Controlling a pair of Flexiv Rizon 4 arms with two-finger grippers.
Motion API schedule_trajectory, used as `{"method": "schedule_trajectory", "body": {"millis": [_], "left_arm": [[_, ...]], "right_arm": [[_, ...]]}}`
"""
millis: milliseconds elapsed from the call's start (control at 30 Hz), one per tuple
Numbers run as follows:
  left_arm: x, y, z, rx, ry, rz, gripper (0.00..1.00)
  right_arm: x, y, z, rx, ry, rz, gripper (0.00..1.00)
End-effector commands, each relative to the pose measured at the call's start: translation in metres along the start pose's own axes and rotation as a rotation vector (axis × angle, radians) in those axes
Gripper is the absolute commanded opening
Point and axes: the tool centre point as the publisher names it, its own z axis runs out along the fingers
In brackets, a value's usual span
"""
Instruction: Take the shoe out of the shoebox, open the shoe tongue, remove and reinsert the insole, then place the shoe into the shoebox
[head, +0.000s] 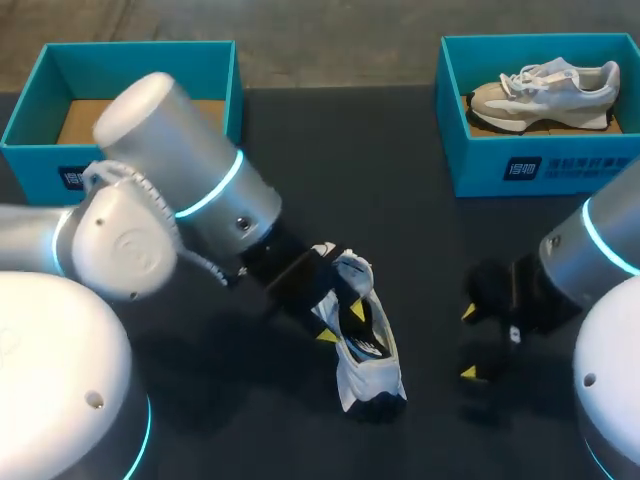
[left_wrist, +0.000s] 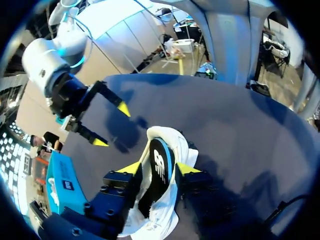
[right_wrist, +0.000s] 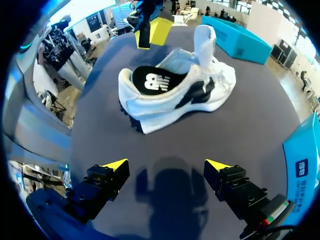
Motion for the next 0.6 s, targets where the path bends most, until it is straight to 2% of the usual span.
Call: {"method": "schedule_trajectory", "body": {"millis": [33, 100, 133, 167, 300, 600], "left_arm": [[-0.0090, -0.0006, 0.0044, -0.016, 0.234, 0.003, 0.59], [-0.0106, 0.0008, 0.0050, -0.018, 0.254, 0.005, 0.67], [-0.0112, 0.0014, 0.0052, -0.015, 0.276, 0.010, 0.89], [-0.0115, 0.0017, 0.0053, -0.016, 0.288, 0.014, 0.99], [-0.0176, 0.0039, 0.0009, -0.025, 0.279, 0.024, 1.00], [-0.0176, 0.0039, 0.0009, -0.025, 0.279, 0.024, 1.00]], "right_arm": [[-0.0031, -0.0099, -0.0560, 0.016, 0.021, -0.028, 1.00], [-0.0059, -0.0149, -0.0622, -0.004, 0.033, -0.088, 1.00], [-0.0070, -0.0166, -0.0643, -0.010, 0.045, -0.119, 1.00], [-0.0078, -0.0177, -0.0657, -0.010, 0.054, -0.136, 1.00], [-0.0078, -0.0177, -0.0657, -0.010, 0.054, -0.136, 1.00], [-0.0078, -0.0177, -0.0657, -0.010, 0.054, -0.136, 1.00]]}}
